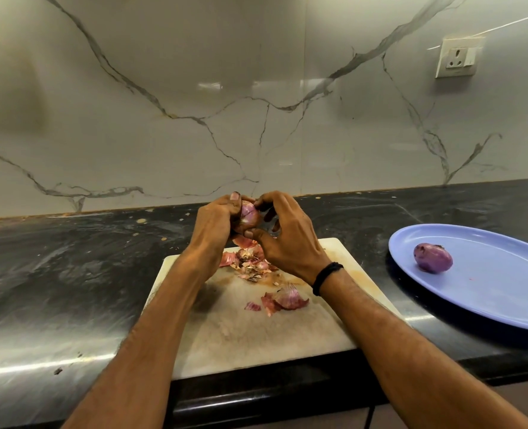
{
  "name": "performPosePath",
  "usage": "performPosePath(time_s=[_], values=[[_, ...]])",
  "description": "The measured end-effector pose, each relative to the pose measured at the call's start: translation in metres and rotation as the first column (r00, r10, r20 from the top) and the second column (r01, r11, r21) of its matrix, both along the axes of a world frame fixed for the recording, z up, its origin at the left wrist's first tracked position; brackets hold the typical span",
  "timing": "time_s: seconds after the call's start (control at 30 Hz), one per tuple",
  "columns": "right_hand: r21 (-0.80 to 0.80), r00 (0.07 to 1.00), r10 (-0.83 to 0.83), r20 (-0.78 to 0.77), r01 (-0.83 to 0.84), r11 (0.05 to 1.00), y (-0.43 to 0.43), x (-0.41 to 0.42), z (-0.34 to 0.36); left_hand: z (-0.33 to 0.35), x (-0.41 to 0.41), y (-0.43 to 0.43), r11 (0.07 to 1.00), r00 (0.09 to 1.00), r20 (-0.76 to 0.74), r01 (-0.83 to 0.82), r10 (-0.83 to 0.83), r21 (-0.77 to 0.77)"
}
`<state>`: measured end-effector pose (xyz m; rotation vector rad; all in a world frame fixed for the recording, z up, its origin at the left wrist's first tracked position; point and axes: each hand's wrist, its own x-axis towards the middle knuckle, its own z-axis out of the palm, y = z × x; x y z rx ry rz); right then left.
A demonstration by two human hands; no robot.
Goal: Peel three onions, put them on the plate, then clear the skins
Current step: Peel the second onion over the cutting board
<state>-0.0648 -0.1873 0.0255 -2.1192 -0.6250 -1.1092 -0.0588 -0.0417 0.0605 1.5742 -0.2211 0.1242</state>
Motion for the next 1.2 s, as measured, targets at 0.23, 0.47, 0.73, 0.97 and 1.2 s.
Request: performPosePath(time_s=[0.23,0.47,0.73,0.97,1.2], values=[[0.011,0.997,-0.069,0.019,0.069,0.998,-0.0023,0.0031,-0.0022,-0.0009,0.0035,0.0003,0.999,0.999,-0.014,-0.041,0.041,-0.022],[0.03,0.999,0.039,-0.026,-0.038,0.999,0.0002,-0.0007,0.0006,0.0011,0.0015,-0.0007,0.997,0.998,-0.032,-0.056,0.055,-0.048],[-0.023,1.0,0.011,0.025,-0.011,1.0,0.0022,-0.0033,0.0005,0.002,-0.004,-0.0014,1.0,1.0,-0.017,-0.021,0.021,-0.018],[-0.046,1.0,0.0,0.005,0.001,0.999,0.0018,-0.0031,0.0011,0.003,-0.0057,-0.0007,1.0,1.0,0.008,-0.011,0.011,-0.007],[-0.066,1.0,-0.003,-0.007,0.002,0.998,0.0019,-0.0055,0.0028,0.0023,-0.0053,-0.0015,1.0,1.0,0.004,-0.007,0.007,0.007]])
